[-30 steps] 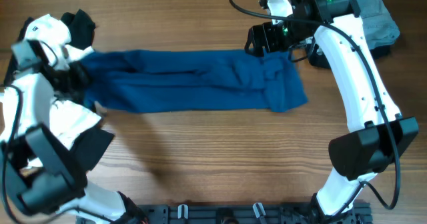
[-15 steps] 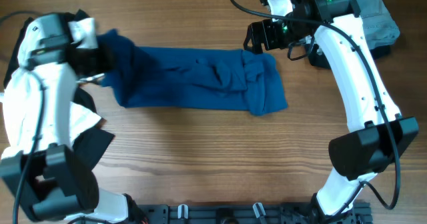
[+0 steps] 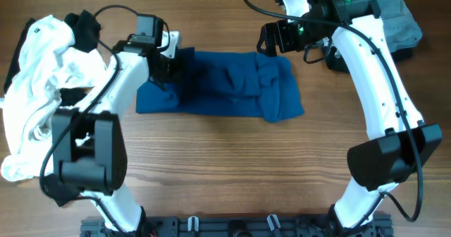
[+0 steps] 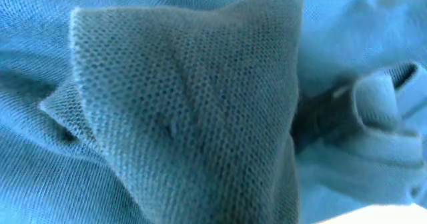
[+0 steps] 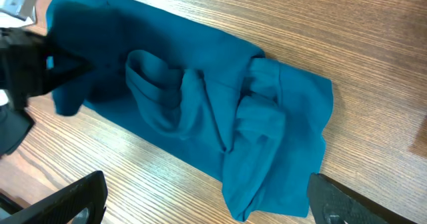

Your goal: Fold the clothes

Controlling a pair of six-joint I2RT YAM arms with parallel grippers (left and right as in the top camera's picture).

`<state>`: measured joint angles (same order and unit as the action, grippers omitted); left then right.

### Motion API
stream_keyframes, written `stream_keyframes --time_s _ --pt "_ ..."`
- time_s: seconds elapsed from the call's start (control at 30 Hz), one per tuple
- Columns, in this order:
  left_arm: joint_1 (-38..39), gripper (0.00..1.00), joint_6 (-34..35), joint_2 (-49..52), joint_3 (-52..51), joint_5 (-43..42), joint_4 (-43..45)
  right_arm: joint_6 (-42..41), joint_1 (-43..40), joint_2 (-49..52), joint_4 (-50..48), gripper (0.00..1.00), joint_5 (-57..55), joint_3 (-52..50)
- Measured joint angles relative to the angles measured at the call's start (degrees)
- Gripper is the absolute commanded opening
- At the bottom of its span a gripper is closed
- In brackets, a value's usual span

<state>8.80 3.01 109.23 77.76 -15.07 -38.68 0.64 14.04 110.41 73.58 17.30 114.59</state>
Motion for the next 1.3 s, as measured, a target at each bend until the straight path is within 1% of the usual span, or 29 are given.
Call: stream_keyframes --time_s 0.03,0.07,0.27,0.33,0.4,0.5,0.63,0.83,1.03,1.13,1.3 --pt "0.3 0.74 0.3 0.3 0.0 0.1 0.5 0.0 0.0 0.0 0.0 0.97 0.0 0.0" --pt "0.6 1.00 1.4 0.4 0.0 0.3 1.0 0.0 0.0 0.0 0.0 0.97 0.0 0.0" --pt "2.0 1.00 3.0 0.4 0.0 0.2 1.4 -0.9 -0.1 0.0 0.7 0.98 -1.2 0.0" --pt "2.2 1.00 3.3 0.4 0.0 0.2 1.4 -1.7 -0.5 0.0 0.7 0.99 -2.4 -0.2" --pt "2.2 1.00 3.4 0.4 0.0 0.2 1.1 -2.3 -1.1 0.0 0.4 1.00 -3.2 -1.7" --pt "2.2 1.00 3.4 0.4 0.7 0.2 -1.7 -2.5 -1.9 0.0 -0.9 0.99 -3.8 -4.9" --pt "2.2 1.00 3.4 0.4 4.2 -1.5 -5.9 -2.1 -3.2 0.0 -6.2 0.99 -3.3 -11.1" --pt "3.3 1.00 3.4 -1.2 9.6 -4.3 -7.6 -0.8 -4.4 0.1 -17.8 1.00 -0.4 -20.8" --pt "6.5 1.00 3.4 -7.6 16.1 -4.4 -7.6 -0.4 -5.1 1.6 -23.4 1.00 0.7 -26.8" --pt "7.0 1.00 3.4 -11.3 17.3 -2.9 -8.4 -0.3 -5.7 3.8 -25.7 1.00 0.9 -29.0" --pt "6.5 1.00 3.4 -14.0 17.6 3.6 -14.3 -0.3 -7.2 7.3 -28.7 1.00 1.0 -30.7"
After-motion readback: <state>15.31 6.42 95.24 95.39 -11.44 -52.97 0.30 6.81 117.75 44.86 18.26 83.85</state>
